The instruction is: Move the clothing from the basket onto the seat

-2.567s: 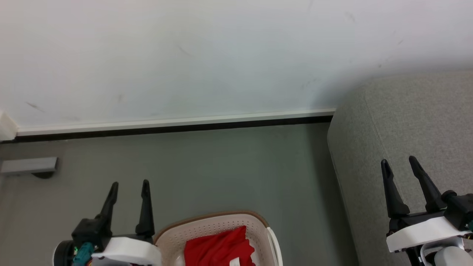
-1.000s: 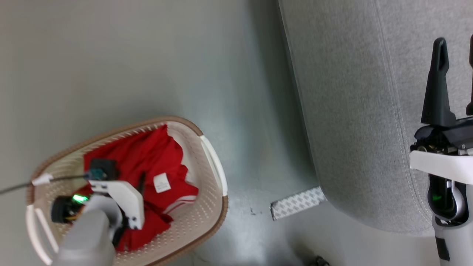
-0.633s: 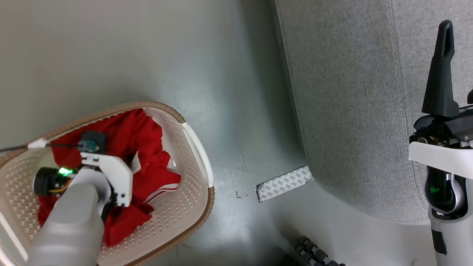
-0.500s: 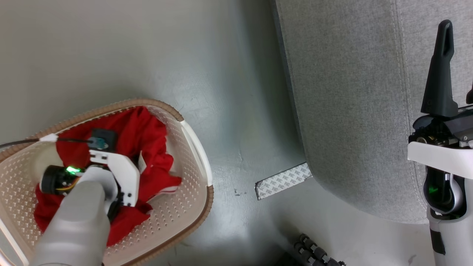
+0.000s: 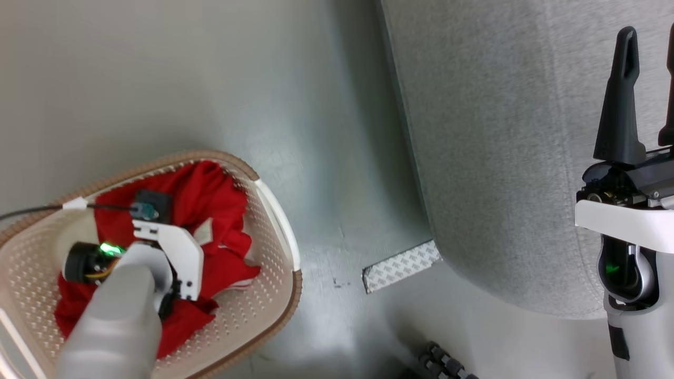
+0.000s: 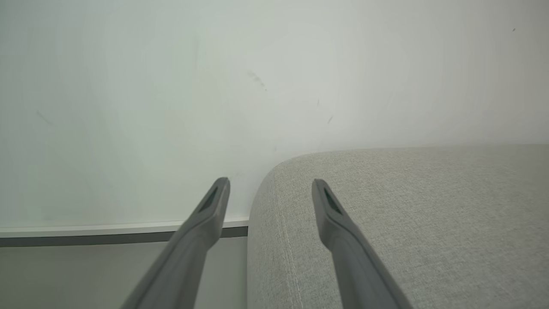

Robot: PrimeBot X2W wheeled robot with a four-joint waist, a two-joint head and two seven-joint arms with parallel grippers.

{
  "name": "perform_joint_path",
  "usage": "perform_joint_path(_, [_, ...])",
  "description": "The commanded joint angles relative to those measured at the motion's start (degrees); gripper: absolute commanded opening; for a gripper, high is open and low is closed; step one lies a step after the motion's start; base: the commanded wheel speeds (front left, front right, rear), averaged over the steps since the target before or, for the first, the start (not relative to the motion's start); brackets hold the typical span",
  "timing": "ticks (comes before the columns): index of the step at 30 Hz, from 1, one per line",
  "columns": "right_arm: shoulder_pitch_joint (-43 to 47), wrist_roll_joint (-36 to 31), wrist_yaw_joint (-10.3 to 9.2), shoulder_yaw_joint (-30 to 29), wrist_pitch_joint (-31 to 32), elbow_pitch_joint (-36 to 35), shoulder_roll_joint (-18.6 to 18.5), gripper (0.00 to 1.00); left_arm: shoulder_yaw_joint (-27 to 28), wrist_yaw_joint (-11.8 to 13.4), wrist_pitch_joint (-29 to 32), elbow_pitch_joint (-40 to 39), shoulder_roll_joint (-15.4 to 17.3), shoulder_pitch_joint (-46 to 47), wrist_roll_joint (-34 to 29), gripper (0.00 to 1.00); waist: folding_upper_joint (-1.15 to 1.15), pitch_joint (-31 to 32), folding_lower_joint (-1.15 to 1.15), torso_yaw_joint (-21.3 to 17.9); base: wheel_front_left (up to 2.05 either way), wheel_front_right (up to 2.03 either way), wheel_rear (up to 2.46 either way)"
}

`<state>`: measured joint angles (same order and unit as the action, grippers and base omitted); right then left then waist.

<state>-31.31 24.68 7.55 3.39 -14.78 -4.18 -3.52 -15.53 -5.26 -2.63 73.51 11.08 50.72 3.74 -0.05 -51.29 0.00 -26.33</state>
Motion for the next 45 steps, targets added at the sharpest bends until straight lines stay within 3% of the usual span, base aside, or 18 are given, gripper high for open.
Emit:
perform_joint_path(1, [-0.2,-0.7,-0.12,-0.4,-0.4,0.6,0.0,1.00,0.0,-0.1,-1.4,0.1,-0.6,-1.6,0.8,0.00,0.00,3.0,0.00,1.0,0.00,0.00,0.00])
perform_joint_path(12, [4.3,-2.3,-0.12,-0.8,-0.4,4.3,-4.7,1.00,-0.9,-1.8,-9.3,0.0,-6.2,-7.0,3.9,0.00,0.00,19.3,0.00,8.6,0.00,0.00,0.00])
perform_joint_path(22, [9.2,-2.1,-0.13,0.8,-0.4,7.7,-7.3,1.00,-4.5,-2.2,-12.5,-5.3,-8.0,-13.6,8.4,0.00,0.00,32.6,0.00,13.6,0.00,0.00,0.00])
perform_joint_path(27, [12.1,-1.9,-0.12,1.8,-0.4,9.3,-8.2,1.00,-7.8,-2.2,-12.5,-13.5,-8.1,-17.6,12.0,0.00,0.00,38.2,0.00,16.3,0.00,0.00,0.00])
perform_joint_path(33, [14.9,-1.9,-0.12,2.7,-0.3,10.8,-8.5,1.00,-10.3,-2.2,-12.5,-24.1,-5.8,-21.5,14.6,0.00,0.00,43.6,0.00,18.9,0.00,0.00,0.00])
perform_joint_path(45, [19.4,-1.5,-0.12,4.9,-0.3,12.8,-8.2,1.00,-10.9,-2.0,-11.0,-44.7,-1.8,-22.3,17.3,0.00,0.00,51.6,0.00,21.8,0.00,0.00,0.00])
